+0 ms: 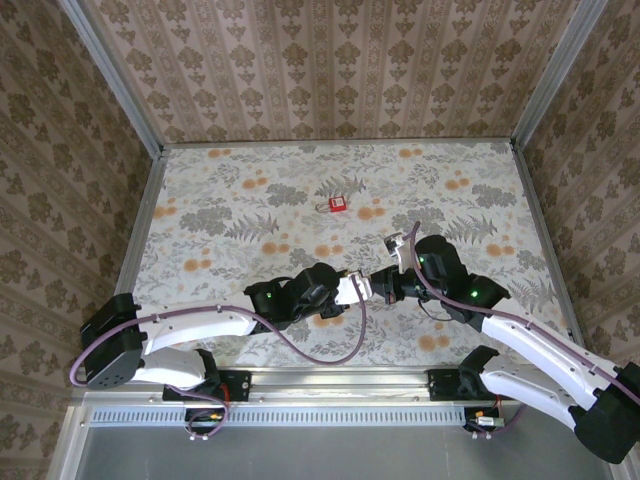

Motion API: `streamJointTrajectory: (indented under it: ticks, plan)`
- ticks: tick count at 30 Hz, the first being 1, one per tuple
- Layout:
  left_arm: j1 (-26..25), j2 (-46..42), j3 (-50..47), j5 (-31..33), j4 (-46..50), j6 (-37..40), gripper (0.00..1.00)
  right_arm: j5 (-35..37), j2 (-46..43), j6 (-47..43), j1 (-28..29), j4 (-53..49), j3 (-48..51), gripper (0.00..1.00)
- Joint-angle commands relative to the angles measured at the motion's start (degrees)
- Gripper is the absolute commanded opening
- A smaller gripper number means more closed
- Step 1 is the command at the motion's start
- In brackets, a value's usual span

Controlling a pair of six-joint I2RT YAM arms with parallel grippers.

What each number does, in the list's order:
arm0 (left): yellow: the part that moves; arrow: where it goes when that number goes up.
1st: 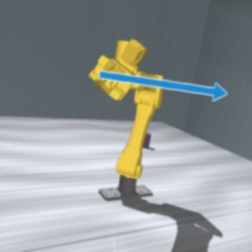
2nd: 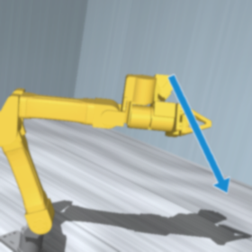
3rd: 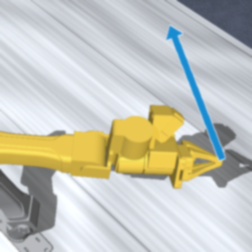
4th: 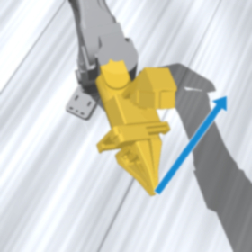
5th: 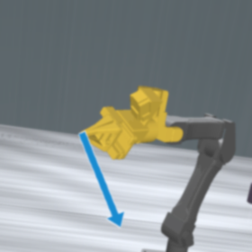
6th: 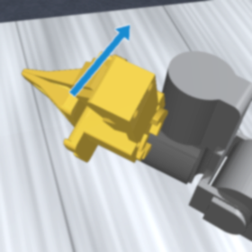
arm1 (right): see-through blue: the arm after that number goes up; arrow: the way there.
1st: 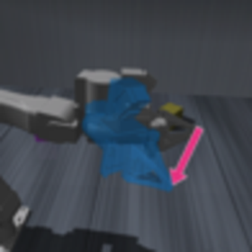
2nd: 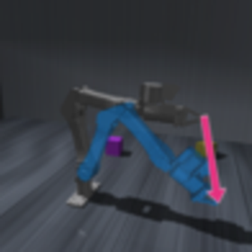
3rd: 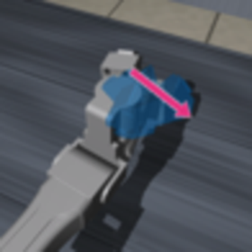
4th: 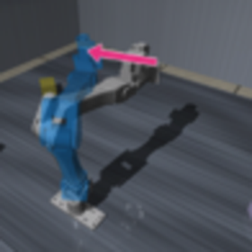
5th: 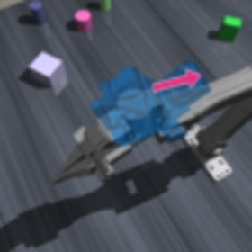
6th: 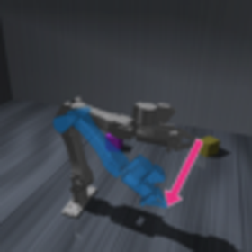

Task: Unlock with the key

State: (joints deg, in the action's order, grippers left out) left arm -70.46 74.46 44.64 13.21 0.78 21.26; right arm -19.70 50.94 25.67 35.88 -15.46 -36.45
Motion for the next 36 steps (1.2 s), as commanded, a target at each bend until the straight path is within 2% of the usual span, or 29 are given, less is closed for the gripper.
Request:
streamJointTrajectory:
  ticks: [1,11,36]
  plan:
    - [-0.7,0.1,1.3,-1.3,-3.0,-0.3,0.11,-0.9,-0.4,0.1,-0.2,-1.5,-0.4,0.00]
    - [-0.9,0.1,1.6,-0.9,-2.9,0.0,0.11,0.5,1.5,1.1,-0.8,-2.5,-0.9,0.00]
    - [-1.3,0.6,1.0,3.1,-5.7,2.6,0.10,-5.6,3.1,7.3,-1.3,-1.2,-0.1,0.00]
